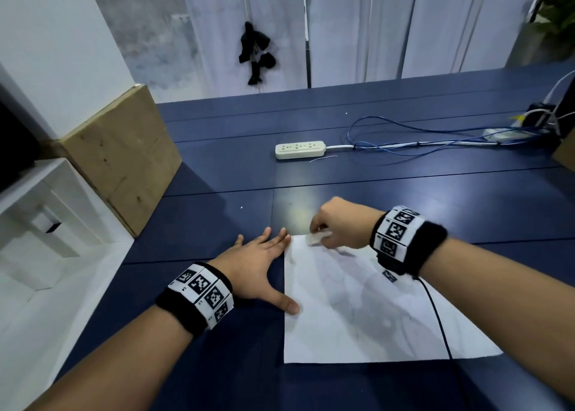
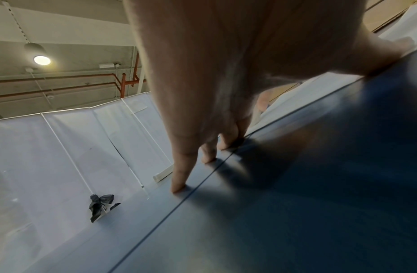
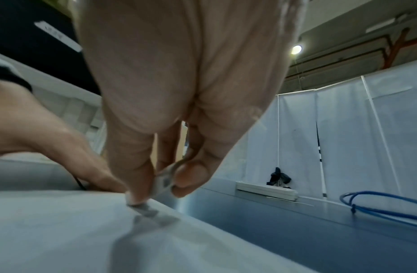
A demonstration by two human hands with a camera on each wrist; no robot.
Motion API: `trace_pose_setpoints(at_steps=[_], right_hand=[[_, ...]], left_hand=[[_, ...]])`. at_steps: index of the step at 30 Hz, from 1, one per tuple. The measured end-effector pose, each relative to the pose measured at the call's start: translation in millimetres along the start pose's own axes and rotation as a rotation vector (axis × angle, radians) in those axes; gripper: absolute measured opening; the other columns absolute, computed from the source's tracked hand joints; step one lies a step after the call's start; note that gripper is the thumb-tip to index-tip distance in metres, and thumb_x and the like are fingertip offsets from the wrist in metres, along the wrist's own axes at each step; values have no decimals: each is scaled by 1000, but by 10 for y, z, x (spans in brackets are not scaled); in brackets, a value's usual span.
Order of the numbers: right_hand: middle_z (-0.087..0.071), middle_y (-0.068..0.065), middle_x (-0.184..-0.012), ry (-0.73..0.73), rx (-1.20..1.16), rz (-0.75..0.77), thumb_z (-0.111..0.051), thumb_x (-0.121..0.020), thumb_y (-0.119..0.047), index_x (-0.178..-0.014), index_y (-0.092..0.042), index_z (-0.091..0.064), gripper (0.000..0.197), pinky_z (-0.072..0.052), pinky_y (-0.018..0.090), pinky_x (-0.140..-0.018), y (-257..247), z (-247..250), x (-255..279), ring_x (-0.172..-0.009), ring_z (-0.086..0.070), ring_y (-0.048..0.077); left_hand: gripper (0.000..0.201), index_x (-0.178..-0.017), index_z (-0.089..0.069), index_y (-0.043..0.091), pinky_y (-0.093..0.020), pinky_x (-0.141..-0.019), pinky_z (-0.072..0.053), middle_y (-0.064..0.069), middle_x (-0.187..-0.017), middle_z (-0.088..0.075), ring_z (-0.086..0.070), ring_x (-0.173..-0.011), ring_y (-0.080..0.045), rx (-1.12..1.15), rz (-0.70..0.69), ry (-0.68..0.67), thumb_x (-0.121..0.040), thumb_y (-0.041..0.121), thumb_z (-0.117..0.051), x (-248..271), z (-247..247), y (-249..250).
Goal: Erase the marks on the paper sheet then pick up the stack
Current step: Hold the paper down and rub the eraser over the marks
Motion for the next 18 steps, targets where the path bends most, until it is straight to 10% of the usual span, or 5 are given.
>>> trace_pose_setpoints(at_steps=[9, 18], right_hand=[[-74, -4, -94, -240, -71, 108, -74, -75, -27, -107, -27, -75, 32, -55, 32, -80, -60, -105, 318, -86, -65, 14], [-74, 7, -103, -7, 19, 26, -67, -79, -18, -113, -17, -73, 35, -52, 35, -84, 12, -75, 71, -99, -63, 29]], left_hand=[[145, -159, 10, 29, -61, -121, 3, 20, -162, 19, 20, -150, -7, -3, -5, 2, -50, 96, -60, -16, -22, -15], [145, -159, 10, 29, -61, -121, 3, 19, -163, 19, 19, -150, -7, 0, -2, -5, -50, 97, -59, -18, -12, -15]])
Point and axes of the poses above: each hand's wrist, its own x-axis away from the middle knuckle, its own z-axis out of the back of the hand, y = z × x, the point moved 1 cm from there along -x, towards the middle knuckle
